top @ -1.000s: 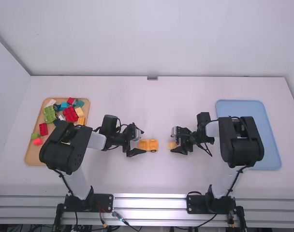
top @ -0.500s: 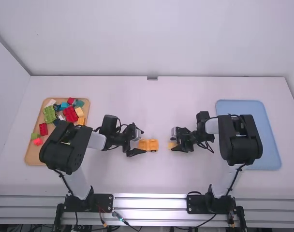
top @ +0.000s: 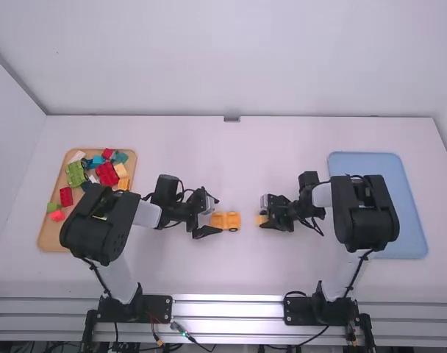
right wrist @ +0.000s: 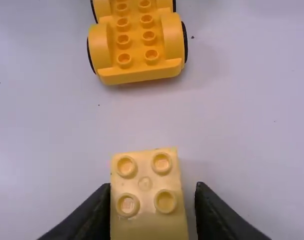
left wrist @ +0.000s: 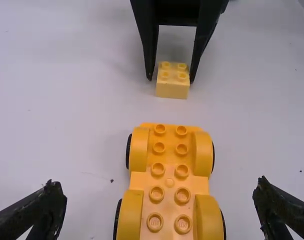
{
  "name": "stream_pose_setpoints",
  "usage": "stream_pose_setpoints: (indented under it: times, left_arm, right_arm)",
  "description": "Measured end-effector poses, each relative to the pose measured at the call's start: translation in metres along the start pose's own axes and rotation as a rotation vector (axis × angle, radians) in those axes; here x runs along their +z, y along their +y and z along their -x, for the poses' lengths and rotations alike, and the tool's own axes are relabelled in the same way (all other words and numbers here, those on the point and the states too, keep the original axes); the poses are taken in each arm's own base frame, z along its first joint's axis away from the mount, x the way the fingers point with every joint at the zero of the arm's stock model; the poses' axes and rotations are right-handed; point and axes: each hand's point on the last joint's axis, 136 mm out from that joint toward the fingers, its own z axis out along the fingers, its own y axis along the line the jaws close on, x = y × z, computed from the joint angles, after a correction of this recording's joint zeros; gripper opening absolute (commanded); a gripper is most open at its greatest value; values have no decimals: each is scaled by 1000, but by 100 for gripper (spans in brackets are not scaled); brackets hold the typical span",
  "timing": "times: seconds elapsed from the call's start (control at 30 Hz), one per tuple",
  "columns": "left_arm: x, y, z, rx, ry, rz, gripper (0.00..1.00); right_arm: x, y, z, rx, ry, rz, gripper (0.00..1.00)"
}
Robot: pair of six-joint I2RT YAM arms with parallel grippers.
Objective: Assemble lego blocks to make yellow taxi
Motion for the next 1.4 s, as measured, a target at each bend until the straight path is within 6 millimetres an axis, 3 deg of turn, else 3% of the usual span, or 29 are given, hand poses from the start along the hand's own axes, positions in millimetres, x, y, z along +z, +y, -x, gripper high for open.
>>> stream_pose_setpoints:
  times: [0.23, 0.43, 0.63, 0.93, 1.1, 1.4]
  left_arm:
    - [0, 0, 0, 1, 1, 1, 99]
    - [6, -3, -1, 13, 23, -2, 99]
    - [20, -9, -4, 53, 59, -9, 99]
    - [29, -7, -20, 28, 76, 0, 98]
    - [29, -8, -22, 28, 84, -3, 67]
    - [28, -10, -25, 44, 93, -14, 61]
  right_arm:
    - [0, 1, 1, 6, -5, 4, 16]
    - [0, 3, 4, 12, -25, 10, 13]
    - [-4, 17, 14, 68, -45, 86, 11]
    - [-8, 19, 52, -12, -60, 198, 12]
    - [-3, 17, 64, -71, -76, 209, 12]
    - [1, 8, 71, -48, -105, 182, 9]
